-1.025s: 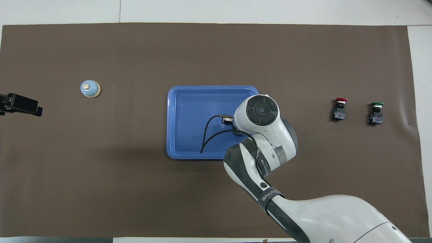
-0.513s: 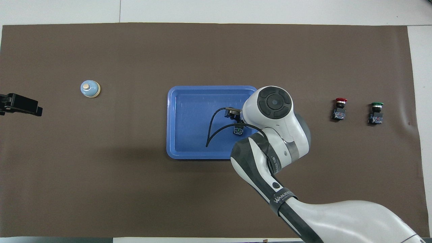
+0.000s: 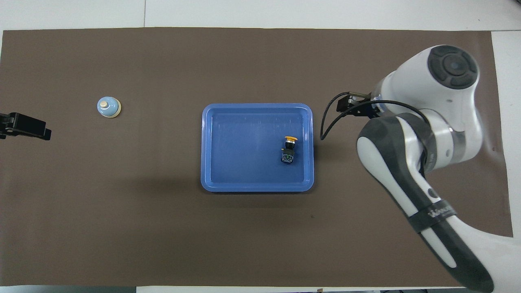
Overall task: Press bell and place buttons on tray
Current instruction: 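Release the yellow button and raise the right gripper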
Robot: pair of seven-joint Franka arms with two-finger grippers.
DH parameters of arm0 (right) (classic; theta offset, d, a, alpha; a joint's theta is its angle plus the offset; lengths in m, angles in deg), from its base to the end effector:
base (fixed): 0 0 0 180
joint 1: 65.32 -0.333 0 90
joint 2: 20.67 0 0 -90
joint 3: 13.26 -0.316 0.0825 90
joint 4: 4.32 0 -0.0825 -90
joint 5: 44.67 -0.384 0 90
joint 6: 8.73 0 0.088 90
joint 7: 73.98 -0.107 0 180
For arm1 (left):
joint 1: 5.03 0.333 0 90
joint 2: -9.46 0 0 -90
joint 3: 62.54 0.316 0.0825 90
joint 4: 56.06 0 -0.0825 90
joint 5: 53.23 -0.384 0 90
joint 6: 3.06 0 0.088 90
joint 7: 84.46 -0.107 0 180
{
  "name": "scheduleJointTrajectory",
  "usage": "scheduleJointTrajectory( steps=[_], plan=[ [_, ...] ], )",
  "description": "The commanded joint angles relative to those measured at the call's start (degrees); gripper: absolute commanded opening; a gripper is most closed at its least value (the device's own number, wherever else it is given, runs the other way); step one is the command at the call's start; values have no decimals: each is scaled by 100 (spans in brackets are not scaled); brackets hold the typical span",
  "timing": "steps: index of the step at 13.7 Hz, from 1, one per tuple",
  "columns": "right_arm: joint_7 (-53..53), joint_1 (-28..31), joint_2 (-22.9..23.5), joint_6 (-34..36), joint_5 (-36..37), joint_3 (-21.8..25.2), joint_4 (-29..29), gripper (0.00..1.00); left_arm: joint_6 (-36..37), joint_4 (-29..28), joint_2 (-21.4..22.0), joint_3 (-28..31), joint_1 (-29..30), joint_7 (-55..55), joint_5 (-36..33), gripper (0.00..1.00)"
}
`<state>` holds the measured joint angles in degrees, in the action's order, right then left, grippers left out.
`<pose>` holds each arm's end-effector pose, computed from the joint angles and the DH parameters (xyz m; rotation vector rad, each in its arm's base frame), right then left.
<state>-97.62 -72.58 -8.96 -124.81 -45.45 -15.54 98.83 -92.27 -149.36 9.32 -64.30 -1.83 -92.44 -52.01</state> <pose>0.6098 0.1019 0.4341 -3.0910 0.3929 -0.0230 0.5513 0.0116 0.5949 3.1072 -0.1768 -0.1118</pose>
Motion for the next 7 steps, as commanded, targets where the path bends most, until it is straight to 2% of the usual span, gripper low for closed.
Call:
scheduleJointTrajectory(
  steps=[1,3,7],
  plan=[
    [1087,732,77,7,122,-53,3,100,87,67,14,18,5,-55,-7,100],
    [1546,1137,86,-255,340,-61,161,100,87,67,14,18,5,-55,-7,100],
    [1189,1393,462,-846,421,-61,329,100,87,67,14,18,5,-46,-7,100]
  ],
)
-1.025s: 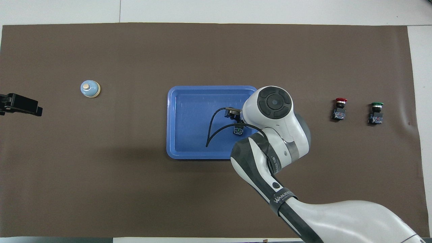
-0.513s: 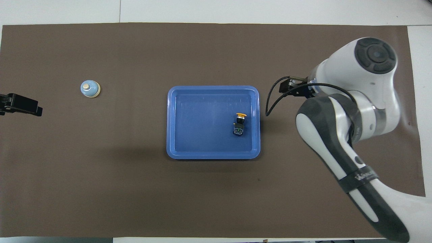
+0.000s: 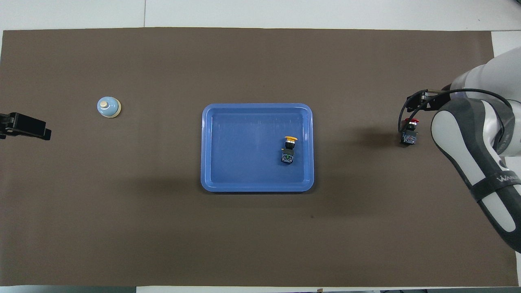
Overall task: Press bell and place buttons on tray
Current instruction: 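Grasp the red button with the right gripper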
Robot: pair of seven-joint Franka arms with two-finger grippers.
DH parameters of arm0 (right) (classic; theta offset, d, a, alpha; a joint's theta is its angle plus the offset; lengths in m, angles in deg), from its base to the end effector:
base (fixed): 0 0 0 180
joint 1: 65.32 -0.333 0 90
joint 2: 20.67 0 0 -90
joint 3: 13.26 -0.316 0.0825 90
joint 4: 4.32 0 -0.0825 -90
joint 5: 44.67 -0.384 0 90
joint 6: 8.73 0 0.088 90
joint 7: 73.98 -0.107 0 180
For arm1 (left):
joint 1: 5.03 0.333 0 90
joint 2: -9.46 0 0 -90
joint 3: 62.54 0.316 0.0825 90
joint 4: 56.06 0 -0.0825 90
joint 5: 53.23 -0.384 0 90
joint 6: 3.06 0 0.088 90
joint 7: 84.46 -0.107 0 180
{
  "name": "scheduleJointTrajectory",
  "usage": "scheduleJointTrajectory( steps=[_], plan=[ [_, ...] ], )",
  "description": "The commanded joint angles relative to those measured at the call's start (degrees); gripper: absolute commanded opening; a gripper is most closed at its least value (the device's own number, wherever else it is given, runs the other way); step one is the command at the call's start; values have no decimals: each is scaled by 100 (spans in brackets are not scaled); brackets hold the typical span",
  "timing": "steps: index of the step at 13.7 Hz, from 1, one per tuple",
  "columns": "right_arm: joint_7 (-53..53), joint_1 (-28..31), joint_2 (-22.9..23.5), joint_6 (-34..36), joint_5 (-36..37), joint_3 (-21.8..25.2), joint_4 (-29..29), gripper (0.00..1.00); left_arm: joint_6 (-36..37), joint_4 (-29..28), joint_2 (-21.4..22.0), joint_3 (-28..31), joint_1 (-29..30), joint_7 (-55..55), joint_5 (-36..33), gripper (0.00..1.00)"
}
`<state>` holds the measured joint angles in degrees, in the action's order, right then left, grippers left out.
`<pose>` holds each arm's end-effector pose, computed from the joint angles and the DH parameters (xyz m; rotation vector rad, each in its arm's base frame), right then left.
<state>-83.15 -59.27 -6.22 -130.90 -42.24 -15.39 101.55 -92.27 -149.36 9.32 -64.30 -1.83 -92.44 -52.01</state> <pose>0.6216 -0.0457 0.3918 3.0989 -0.3231 0.0526 0.5513 0.0116 0.5949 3.1072 -0.1768 -0.1118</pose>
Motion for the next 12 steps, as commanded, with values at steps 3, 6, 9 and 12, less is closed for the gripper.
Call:
scheduleJointTrajectory(
  steps=[3,6,9,12],
  plan=[
    [-586,54,269,-972,101,-77,590,100,87,67,14,18,5,-46,-7,100],
    [-586,45,260,-1459,101,-77,1049,100,87,67,14,18,5,-55,-7,100],
    [-559,36,243,-1485,109,-77,1208,97,87,67,14,18,5,-55,-7,100],
    [-533,36,234,-1424,109,-77,1217,25,87,67,14,18,5,-55,-7,100]
  ],
)
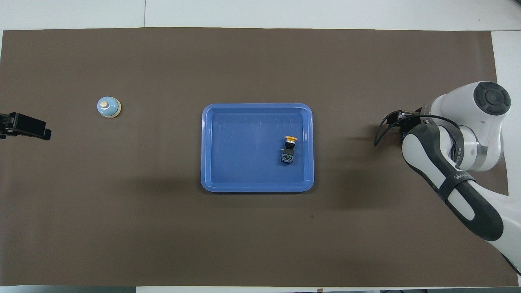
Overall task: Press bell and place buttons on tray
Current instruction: 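Grasp the red button with the right gripper, then lower the red button into the tray beside the yellow one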
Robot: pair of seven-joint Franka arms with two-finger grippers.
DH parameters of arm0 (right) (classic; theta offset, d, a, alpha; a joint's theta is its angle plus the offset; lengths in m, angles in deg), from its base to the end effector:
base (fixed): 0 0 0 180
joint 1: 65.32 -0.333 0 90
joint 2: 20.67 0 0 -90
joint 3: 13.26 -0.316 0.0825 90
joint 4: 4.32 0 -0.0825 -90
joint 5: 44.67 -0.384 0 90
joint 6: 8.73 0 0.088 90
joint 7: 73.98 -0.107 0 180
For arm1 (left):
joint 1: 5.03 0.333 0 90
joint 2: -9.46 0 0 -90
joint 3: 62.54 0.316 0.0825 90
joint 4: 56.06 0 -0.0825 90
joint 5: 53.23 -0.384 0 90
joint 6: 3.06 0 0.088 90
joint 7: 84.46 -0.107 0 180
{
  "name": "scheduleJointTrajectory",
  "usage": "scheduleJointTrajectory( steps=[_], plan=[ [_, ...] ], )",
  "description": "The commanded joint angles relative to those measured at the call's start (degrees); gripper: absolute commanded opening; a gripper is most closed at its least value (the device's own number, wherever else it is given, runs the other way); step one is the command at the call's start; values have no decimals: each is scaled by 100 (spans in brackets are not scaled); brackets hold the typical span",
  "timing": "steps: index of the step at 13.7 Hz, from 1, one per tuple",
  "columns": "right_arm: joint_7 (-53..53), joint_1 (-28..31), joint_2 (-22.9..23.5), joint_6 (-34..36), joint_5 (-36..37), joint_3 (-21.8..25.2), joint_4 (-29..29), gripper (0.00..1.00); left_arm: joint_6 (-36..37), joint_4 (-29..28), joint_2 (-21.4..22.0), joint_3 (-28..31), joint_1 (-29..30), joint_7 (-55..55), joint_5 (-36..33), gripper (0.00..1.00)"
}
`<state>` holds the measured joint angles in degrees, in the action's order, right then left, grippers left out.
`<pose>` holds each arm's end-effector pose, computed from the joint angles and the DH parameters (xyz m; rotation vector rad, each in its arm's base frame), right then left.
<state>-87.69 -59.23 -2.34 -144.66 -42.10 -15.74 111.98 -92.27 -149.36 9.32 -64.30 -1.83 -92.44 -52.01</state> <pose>0.5981 -0.0390 0.2912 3.0965 -0.4250 0.0385 0.5513 0.0116 0.5949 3.1072 -0.1768 -0.1118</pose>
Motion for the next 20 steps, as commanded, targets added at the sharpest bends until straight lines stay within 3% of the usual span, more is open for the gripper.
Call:
scheduleJointTrajectory(
  steps=[1,2,7,10,15,20],
  plan=[
    [-61,41,-171,13,95,-42,191,8,87,67,14,18,5,-55,-7,100],
    [-61,41,-189,74,95,-50,218,0,87,67,14,18,5,-55,-7,100],
    [53,-11,-224,355,95,-50,78,0,87,67,14,18,5,-55,-7,100],
    [27,-82,-224,1126,86,-112,-544,0,87,67,14,18,5,-55,-7,100],
    [-560,-836,-145,2375,-10,-121,-1722,0,87,67,14,18,5,-55,-7,100],
    [-2141,-2267,118,3054,-396,-112,-2638,0,96,67,14,18,5,-55,-7,100]
  ],
)
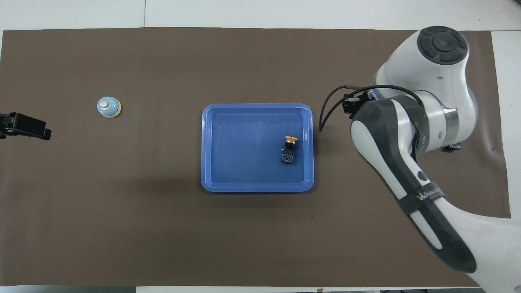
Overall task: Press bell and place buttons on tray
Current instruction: 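Lower the red button into the tray beside the yellow one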
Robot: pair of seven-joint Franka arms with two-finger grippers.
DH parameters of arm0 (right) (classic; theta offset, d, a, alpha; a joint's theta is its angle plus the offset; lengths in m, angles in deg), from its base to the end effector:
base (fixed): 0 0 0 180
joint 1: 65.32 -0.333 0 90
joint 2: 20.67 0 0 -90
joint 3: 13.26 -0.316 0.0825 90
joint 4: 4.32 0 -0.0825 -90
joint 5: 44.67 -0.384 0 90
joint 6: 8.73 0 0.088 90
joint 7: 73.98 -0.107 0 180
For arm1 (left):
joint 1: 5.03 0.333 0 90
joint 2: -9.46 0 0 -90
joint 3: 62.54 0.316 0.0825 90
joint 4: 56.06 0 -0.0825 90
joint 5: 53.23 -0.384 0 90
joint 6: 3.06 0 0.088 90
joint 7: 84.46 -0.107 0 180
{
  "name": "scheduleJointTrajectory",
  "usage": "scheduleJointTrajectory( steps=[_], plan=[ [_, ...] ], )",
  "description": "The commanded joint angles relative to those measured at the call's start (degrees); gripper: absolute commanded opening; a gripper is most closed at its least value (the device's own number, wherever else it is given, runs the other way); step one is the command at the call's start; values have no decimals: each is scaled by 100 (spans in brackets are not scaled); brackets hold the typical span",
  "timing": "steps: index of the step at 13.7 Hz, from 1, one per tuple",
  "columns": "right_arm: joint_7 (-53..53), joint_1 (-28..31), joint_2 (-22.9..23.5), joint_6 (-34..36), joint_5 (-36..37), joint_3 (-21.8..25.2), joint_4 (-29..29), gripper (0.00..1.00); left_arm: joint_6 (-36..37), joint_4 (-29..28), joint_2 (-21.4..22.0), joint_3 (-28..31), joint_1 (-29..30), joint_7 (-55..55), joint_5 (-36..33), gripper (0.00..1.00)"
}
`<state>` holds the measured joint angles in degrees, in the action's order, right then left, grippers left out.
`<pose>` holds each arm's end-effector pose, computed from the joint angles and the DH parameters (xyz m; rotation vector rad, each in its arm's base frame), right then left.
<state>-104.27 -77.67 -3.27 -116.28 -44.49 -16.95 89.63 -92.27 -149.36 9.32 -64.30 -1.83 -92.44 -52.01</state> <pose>0.6177 0.1733 0.4347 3.1046 -0.3901 -0.1046 0.5513 0.0116 0.5949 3.1072 -0.1768 -0.1118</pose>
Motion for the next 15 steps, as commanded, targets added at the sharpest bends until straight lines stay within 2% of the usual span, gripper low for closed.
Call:
scheduleJointTrajectory(
  steps=[1,4,8,11,15],
  plan=[
    [-783,-740,220,208,-167,9,-422,0,87,67,14,18,5,-55,-7,100],
    [-1363,-1418,421,-98,-422,9,-431,0,87,67,14,18,5,-54,-7,100],
    [-1953,-2017,984,-1151,-387,17,-300,0,96,67,14,18,5,-55,-7,100],
    [-1894,-2009,1012,-2039,-360,17,392,0,87,67,14,18,5,-55,-7,100],
    [-1761,-2000,897,-2419,-360,17,843,0,87,67,14,18,5,-55,-7,100]
  ],
)
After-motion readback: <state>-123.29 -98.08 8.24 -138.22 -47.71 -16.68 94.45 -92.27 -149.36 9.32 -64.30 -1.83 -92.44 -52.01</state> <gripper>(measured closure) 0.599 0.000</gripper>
